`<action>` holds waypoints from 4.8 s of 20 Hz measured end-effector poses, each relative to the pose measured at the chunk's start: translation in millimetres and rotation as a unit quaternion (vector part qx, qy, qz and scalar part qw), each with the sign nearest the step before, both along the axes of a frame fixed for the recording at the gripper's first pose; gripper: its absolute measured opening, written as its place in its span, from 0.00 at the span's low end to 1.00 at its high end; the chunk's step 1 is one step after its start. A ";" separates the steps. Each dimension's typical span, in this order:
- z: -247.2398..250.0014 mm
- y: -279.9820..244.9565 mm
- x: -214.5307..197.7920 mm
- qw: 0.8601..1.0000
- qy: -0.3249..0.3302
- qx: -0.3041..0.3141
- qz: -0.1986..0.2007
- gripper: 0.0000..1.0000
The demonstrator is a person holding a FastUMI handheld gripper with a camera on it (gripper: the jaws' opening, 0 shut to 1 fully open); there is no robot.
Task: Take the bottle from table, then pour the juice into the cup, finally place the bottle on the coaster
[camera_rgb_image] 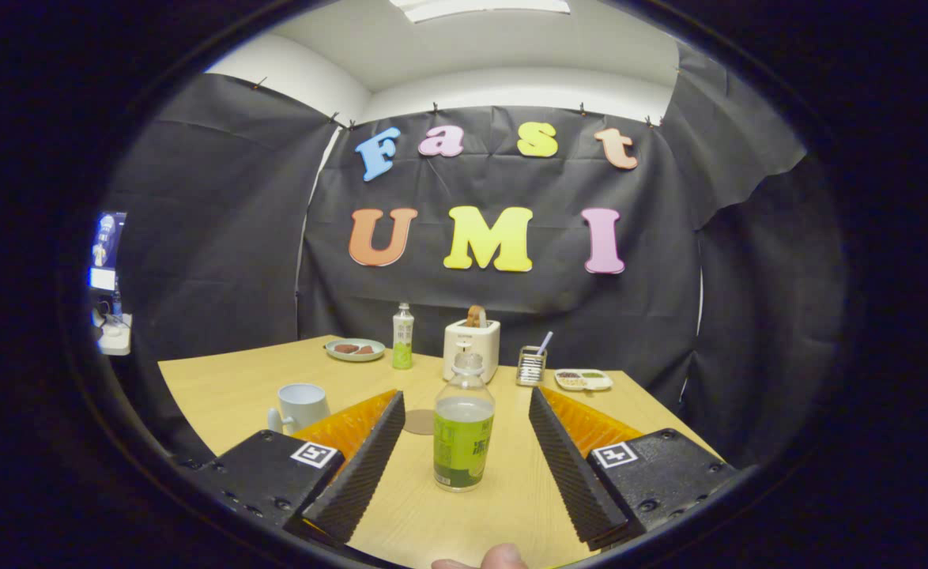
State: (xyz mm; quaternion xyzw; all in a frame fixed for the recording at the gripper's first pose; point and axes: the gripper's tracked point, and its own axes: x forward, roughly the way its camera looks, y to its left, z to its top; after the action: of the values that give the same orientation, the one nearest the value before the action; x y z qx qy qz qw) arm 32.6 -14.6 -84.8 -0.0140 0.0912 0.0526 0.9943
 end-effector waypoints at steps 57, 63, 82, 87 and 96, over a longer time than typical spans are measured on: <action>-25.9 92.3 159.2 0.833 -0.042 -0.551 0.010 0.74; -21.4 100.6 164.3 0.790 -0.068 -0.610 0.015 0.73; -8.7 123.0 175.2 0.668 -0.091 -0.738 0.036 0.73; -3.9 122.4 174.0 0.646 -0.087 -0.757 0.037 0.73; -3.9 120.6 172.6 0.625 -0.091 -0.775 0.029 0.73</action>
State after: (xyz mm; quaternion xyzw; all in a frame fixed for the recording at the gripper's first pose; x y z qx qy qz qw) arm 205.2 106.0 -88.6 -0.7866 0.0069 -0.0101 0.6173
